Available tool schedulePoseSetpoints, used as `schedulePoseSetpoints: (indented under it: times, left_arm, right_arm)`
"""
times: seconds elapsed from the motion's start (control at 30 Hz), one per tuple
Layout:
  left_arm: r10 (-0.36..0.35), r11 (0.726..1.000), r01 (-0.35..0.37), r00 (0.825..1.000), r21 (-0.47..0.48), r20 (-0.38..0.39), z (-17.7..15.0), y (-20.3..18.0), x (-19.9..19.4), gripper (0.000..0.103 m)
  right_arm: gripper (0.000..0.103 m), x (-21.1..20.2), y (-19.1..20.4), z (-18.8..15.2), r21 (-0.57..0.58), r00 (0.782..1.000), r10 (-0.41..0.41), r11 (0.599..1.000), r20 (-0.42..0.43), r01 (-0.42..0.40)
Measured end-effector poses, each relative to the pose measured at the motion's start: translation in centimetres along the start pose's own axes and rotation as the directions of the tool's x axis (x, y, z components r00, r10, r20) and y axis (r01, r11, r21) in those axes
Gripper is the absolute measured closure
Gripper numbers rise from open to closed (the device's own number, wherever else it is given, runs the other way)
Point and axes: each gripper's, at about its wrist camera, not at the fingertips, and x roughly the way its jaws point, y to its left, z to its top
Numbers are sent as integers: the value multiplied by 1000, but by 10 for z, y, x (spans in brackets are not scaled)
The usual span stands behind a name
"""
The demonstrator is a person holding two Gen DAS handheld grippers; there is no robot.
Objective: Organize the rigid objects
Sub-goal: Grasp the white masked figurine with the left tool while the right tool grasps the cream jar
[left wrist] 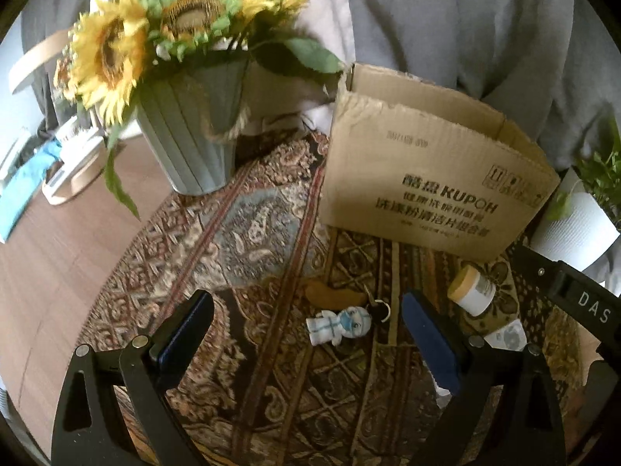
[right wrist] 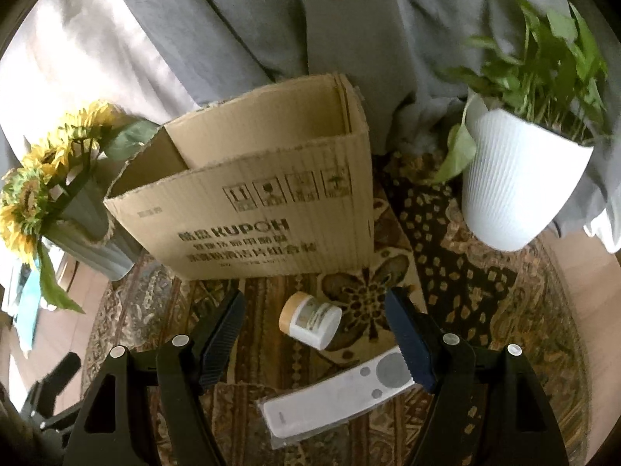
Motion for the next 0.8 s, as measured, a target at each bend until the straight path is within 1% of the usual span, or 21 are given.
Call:
schedulePoseSetpoints:
  times: [0.1, 0.33, 0.5, 0.63, 0.8]
  left_arm:
    - [6, 1000, -6, 1000, 3, -12, -5, -3, 7, 4]
    - [-9, 1000, 7, 999, -21, -52, -13, -2, 26, 5]
    - [-11, 999, 8, 996, -32, -93, -18, -1, 41, 7]
    - [-5, 1000, 2, 994, -25, -111, -20, -2, 50, 7]
    - [4, 999, -10, 991, -49, -135, -21, 3, 63, 13]
  right_arm:
    - [28, 8, -2, -4, 10, 1000, 12, 1000, -27, -11]
    - [28, 32, -4, -14, 22, 996, 16, 1000, -92, -14]
    - [28, 44, -6, -15, 42, 993, 29, 999, -115, -24]
    - [28, 54, -4, -15, 46, 992, 35, 998, -124, -30]
    - [28, 66, -3, -15, 60, 990, 31, 998, -138, -23]
